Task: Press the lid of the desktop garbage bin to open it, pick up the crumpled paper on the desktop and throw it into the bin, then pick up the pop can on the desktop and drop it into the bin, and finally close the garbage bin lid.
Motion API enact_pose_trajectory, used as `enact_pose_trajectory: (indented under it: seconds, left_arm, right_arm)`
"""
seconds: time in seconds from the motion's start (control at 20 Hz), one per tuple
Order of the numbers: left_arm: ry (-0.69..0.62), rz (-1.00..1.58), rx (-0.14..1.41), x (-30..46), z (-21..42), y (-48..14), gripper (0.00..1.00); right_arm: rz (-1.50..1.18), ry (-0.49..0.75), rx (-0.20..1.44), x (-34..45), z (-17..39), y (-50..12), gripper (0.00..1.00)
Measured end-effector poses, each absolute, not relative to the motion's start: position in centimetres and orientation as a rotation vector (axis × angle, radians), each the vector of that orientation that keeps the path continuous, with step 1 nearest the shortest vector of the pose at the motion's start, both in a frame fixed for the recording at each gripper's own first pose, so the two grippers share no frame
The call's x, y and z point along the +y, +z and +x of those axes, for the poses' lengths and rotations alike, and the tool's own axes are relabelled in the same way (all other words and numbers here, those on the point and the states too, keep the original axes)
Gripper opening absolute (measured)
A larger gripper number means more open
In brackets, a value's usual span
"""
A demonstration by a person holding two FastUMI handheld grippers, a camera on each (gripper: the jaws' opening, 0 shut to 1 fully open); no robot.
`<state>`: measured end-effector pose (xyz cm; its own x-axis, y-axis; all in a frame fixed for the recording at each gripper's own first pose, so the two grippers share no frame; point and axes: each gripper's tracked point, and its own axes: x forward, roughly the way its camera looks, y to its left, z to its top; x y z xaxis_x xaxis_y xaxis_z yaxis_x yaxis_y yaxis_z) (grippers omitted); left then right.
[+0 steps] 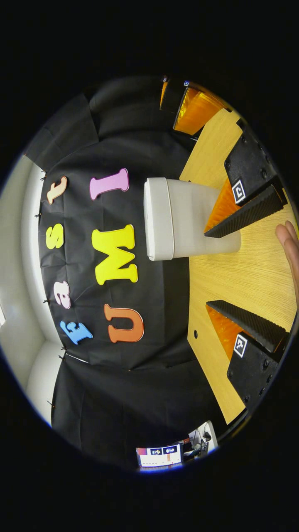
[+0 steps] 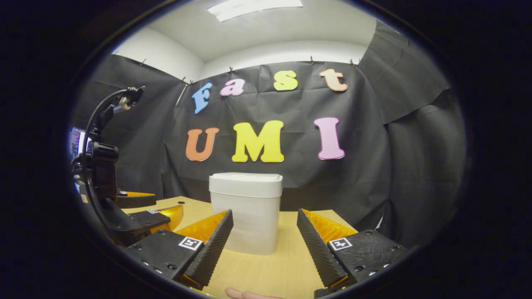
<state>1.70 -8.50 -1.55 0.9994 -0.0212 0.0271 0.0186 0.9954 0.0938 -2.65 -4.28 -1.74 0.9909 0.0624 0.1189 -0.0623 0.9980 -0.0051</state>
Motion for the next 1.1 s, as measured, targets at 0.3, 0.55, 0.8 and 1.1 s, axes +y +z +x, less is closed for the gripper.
enact_pose_trajectory:
  seconds: [0.3,0.55,0.8,1.1]
  left_arm:
    - [-0.035,0.084,-0.019,-9.0,2.0,-2.0,0.97]
    - [-0.023,0.085,-0.015,-8.6,2.3,-2.0,0.98]
    - [-0.032,0.083,-0.004,-9.0,2.5,-2.4,0.98]
    - [-0.045,0.088,0.013,-9.4,2.7,-2.9,0.97]
  right_arm:
    - [0.005,0.056,-0.111,-4.6,-2.5,-1.9,0.94]
    - [0.008,0.071,-0.093,-4.2,-2.2,-2.5,0.94]
    - [0.003,0.067,-0.088,-4.5,-1.8,-2.7,0.96]
    - [-0.011,0.039,-0.090,-5.2,-1.4,-2.9,0.96]
